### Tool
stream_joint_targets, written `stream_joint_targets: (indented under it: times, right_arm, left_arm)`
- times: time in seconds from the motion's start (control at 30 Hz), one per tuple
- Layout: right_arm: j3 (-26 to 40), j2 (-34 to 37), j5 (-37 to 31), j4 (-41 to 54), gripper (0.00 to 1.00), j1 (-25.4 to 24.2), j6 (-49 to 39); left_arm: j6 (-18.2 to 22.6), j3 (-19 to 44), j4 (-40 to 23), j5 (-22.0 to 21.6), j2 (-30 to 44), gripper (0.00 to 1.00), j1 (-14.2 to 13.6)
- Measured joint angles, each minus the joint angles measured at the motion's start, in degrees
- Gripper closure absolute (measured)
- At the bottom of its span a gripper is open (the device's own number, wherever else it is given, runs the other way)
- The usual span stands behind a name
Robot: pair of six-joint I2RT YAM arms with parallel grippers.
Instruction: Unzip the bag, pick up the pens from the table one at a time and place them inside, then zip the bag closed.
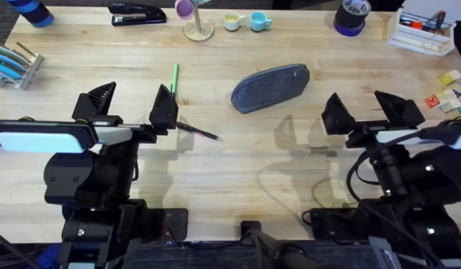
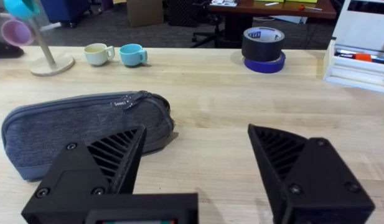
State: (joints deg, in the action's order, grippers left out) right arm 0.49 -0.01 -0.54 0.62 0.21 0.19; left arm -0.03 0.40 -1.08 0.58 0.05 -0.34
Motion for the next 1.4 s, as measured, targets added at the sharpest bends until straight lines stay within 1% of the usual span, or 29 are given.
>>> stream_joint_targets:
  times: [0.57,0.7,0.8,0.9,1.03,1.13,1.17,1.4]
  right_arm:
    - [0.0,0.0,0.0,0.3,0.005,0.0,0.0]
    - [0.0,0.0,0.0,0.2,0.005,0.0,0.0]
    - [0.1,0.0,0.0,0.3,0.006,0.0,0.3]
    - [0.9,0.0,-0.1,1.6,0.006,0.0,0.4]
    - [5.3,1.2,-0.1,5.1,0.005,0.0,0.4]
    - [9.8,3.5,0.0,5.9,0.005,0.0,0.4]
    - [13.7,6.4,0.0,5.9,0.005,0.0,0.4]
    - [21.2,16.6,1.0,6.1,0.005,0.0,0.5]
  left_arm:
    - [0.0,0.0,0.0,0.0,0.0,0.007,0.0]
    - [0.0,0.0,0.9,0.0,0.0,0.007,0.0]
    - [0.0,0.2,-0.4,0.0,0.0,0.007,0.0]
    - [0.1,2.1,-3.8,0.0,0.0,0.008,0.0]
    - [1.1,9.0,-9.0,0.1,1.5,0.008,0.0]
    - [2.7,16.0,-12.4,1.1,5.5,0.008,0.0]
    - [3.6,22.4,-15.6,1.8,11.5,0.008,0.0]
    - [4.5,36.7,-20.3,3.3,30.3,0.007,0.0]
